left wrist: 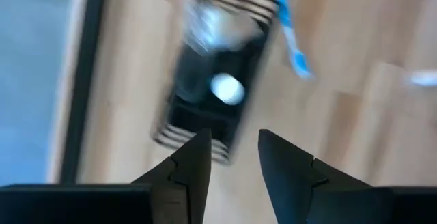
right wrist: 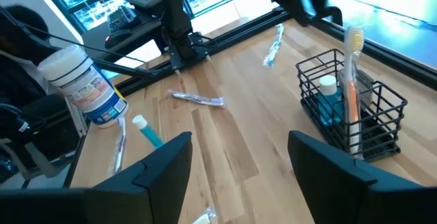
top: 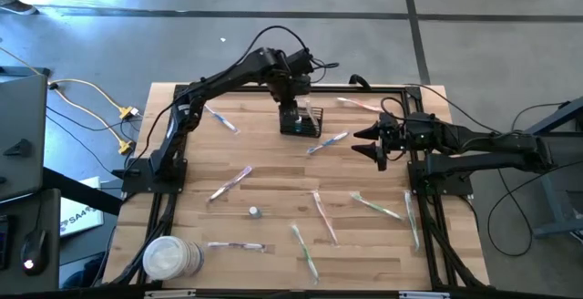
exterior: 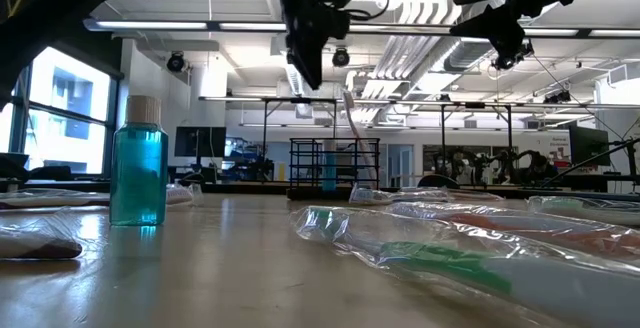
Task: Pick & Place toothbrushing station
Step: Put the middle green toothbrush into the mesh organizer
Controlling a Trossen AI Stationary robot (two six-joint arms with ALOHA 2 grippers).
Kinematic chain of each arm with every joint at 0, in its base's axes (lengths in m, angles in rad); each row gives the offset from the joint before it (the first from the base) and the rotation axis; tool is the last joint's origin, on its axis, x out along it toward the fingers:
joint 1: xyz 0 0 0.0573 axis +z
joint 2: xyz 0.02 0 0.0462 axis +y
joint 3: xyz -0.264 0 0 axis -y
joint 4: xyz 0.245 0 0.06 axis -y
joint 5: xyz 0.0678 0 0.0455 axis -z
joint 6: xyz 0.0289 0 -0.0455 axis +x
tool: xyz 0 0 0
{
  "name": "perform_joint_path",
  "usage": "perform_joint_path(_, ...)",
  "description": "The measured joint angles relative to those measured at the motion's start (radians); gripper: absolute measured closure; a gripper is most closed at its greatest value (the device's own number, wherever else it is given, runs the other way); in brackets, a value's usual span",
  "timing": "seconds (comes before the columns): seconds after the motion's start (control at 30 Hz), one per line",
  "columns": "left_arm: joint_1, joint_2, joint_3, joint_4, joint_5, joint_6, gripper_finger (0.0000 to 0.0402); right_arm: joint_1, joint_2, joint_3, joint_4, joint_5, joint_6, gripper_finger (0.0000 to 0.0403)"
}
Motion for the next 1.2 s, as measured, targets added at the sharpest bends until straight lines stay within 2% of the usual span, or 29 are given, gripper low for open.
perform_joint_path(0.2, -0.014, -0.073, 0.000, -0.049, 0.122, -0.064, 0.0279, 0.000, 0.000, 0.000, 0.001, -0.090, 0.065, 0.0167)
perform_joint_path(0.47, -0.093, -0.196, 0.000, -0.046, 0.133, -0.166, 0.0279, 0.020, 0.000, 0.000, -0.056, -0.315, 0.183, 0.0167)
perform_joint_path(0.7, -0.213, -0.290, 0.000, -0.014, 0.127, -0.244, 0.0279, 0.121, 0.000, 0.000, -0.198, -0.339, 0.297, 0.0167)
perform_joint_path(0.87, -0.310, -0.311, 0.000, -0.018, 0.041, -0.299, 0.0279, 0.185, 0.000, 0.000, -0.286, -0.349, 0.314, 0.0167)
perform_joint_path(1.07, -0.408, -0.311, 0.000, -0.030, 0.005, -0.372, 0.0279, 0.234, 0.013, 0.000, -0.350, -0.299, 0.376, 0.0167)
perform_joint_path(1.2, -0.471, -0.311, 0.000, -0.019, -0.030, -0.413, 0.0279, 0.291, 0.052, 0.000, -0.331, -0.273, 0.401, 0.0174)
